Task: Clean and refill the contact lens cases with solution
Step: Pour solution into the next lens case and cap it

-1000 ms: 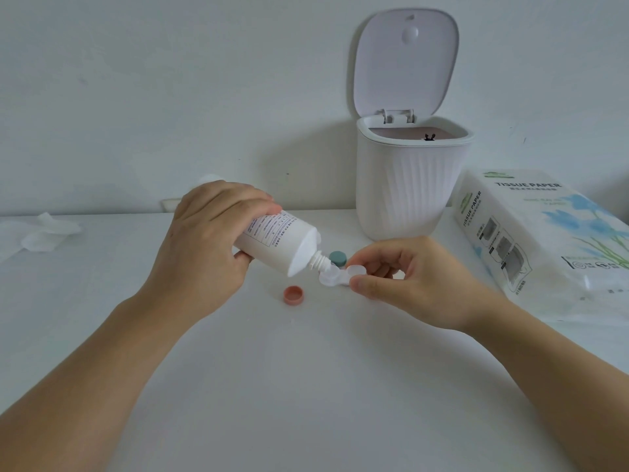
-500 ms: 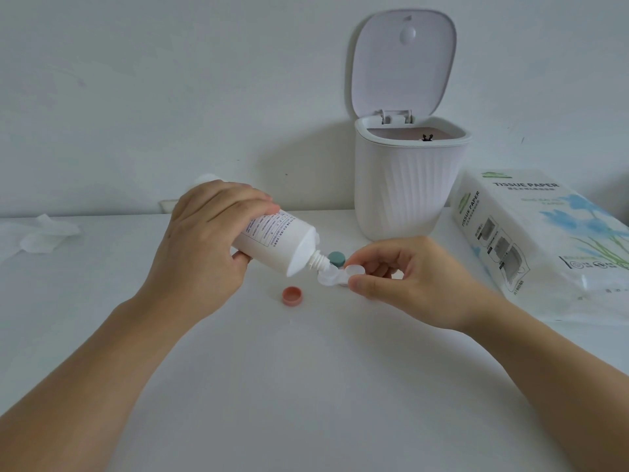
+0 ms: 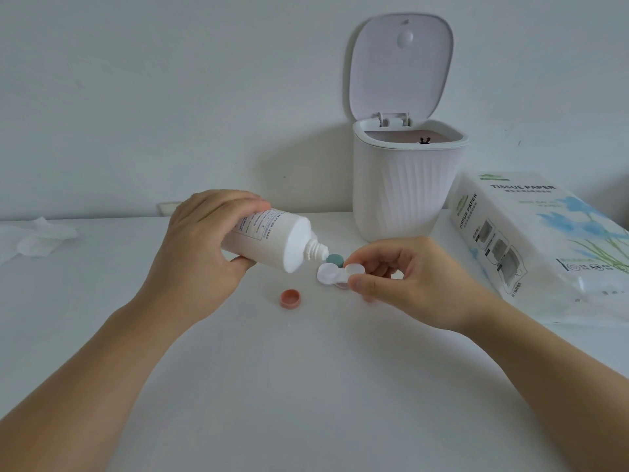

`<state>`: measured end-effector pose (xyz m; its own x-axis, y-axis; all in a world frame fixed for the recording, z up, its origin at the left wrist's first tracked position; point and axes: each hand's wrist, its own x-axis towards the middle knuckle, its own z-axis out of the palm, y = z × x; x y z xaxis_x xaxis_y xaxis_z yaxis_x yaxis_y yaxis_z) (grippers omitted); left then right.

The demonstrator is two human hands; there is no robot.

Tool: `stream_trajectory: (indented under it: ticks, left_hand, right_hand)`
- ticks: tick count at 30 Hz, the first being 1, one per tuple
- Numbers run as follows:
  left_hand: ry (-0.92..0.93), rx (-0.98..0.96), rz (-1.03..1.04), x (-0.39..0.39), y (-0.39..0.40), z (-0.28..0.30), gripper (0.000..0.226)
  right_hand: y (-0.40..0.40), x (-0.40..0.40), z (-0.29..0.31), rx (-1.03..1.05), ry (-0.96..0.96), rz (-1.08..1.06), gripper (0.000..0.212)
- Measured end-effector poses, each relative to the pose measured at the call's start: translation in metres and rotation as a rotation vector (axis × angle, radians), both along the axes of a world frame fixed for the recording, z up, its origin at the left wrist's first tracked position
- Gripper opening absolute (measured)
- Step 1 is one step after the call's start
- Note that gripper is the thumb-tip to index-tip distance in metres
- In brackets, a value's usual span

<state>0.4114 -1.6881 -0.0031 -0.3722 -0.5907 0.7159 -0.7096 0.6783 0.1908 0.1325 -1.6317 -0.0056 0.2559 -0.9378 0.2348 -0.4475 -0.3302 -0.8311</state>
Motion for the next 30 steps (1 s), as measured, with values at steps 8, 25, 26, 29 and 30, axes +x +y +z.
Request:
stream_trajectory:
  ticks: [8, 25, 26, 29, 30]
  left_hand:
    - [0.117, 0.092, 0.013, 0.0, 0.004, 0.003, 0.072]
    - [-0.043, -0.087, -0.01, 0.002, -0.007, -0.003, 0.062]
    - [-0.045, -0.095, -0.011, 0.001, -0.007, -0.003, 0.061]
    - [-0.053, -0.11, -0.011, 0.001, -0.007, -0.002, 0.06]
    - [-0.055, -0.112, -0.011, 0.001, -0.007, -0.002, 0.06]
  right_hand:
    - [-0.002, -0.002, -0.001, -0.018, -0.017, -0.003, 0.011]
    - [-0.001, -0.001, -0.001, 0.004, -0.004, 0.011, 0.012]
    - [-0.001, -0.001, -0.001, 0.004, 0.001, 0.01, 0.012]
    - [-0.002, -0.001, -0.002, -0.002, 0.012, 0.008, 0.011]
    - [-0.002, -0.001, -0.002, -0.004, 0.013, 0.01, 0.011]
